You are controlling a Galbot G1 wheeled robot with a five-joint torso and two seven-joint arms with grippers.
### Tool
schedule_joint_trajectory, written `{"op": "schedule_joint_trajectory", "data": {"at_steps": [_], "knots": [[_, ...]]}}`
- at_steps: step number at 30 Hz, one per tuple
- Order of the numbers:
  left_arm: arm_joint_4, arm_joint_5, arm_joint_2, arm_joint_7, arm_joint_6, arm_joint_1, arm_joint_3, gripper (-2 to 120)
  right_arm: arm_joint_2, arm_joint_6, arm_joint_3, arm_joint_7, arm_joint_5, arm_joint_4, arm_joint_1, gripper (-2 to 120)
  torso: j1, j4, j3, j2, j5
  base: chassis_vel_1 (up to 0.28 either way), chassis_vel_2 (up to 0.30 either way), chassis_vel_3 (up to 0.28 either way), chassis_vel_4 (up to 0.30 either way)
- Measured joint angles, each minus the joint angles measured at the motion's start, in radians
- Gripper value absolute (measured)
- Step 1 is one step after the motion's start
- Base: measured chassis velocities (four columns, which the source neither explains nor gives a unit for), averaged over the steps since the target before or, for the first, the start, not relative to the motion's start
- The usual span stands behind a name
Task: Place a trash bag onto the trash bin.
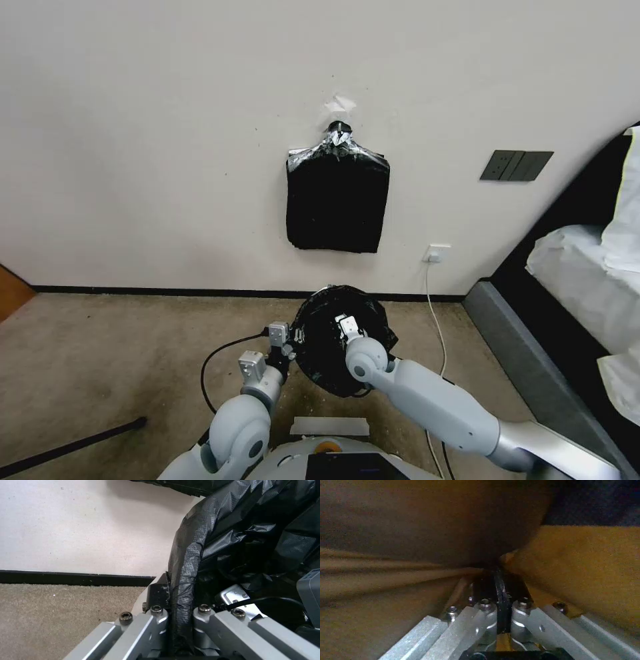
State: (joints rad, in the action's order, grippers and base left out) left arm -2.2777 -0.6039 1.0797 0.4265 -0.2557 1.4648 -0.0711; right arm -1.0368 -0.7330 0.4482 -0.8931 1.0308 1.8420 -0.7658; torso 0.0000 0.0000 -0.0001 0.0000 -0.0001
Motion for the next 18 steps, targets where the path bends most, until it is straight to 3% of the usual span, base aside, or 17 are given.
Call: {"op": "schedule_joint_trajectory", "data": {"at_steps": [18], "knots": [[-0.015, 0.001, 0.006, -0.006, 0.0, 0.013, 0.008, 1, -0.007, 0.005, -0.016, 0.002, 0.001, -0.001, -0.016, 0, 0.0, 0.0, 0.0, 0.0, 0.0001, 0.0, 0.0, 0.0, 0.0]]}}
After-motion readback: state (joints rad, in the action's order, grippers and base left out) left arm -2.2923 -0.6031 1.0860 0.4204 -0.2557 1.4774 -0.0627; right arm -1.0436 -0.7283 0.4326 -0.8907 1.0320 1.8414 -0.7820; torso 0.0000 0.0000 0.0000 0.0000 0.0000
